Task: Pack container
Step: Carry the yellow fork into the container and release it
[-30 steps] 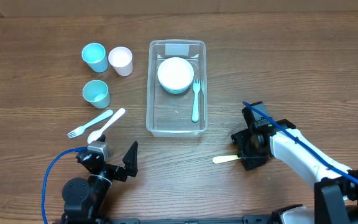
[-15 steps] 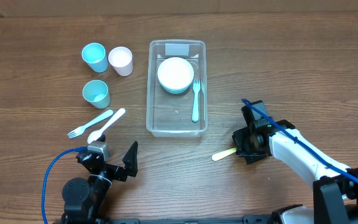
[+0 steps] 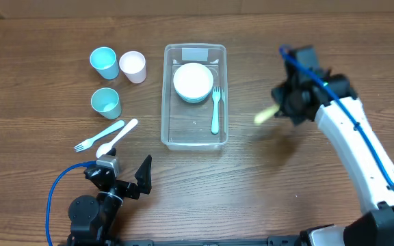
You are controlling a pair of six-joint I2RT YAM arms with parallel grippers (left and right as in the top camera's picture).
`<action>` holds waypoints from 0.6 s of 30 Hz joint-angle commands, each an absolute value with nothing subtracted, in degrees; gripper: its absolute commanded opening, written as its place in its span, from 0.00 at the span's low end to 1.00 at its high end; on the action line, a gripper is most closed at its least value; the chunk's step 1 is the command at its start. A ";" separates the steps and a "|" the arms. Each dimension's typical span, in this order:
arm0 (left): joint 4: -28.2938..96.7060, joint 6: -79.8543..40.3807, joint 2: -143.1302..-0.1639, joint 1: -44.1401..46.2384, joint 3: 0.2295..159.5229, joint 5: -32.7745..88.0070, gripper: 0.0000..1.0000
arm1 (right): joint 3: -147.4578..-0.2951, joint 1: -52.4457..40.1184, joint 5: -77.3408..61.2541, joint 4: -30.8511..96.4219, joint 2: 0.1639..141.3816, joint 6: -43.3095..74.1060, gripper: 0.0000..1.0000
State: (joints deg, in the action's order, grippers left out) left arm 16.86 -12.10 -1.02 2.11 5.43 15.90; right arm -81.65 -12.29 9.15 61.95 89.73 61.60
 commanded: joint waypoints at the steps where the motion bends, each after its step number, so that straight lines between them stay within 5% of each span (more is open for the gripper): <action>1: 16.75 -12.88 -0.64 1.89 5.26 16.53 1.00 | -93.56 -12.86 12.62 62.00 89.06 45.80 0.04; 6: 16.75 -12.88 -0.64 1.89 5.26 16.53 1.00 | -96.73 -19.57 5.23 57.06 89.38 25.21 0.04; 18: 16.75 -12.88 -0.64 1.89 5.26 16.51 1.00 | -95.29 -21.54 -2.92 56.07 96.07 14.81 0.04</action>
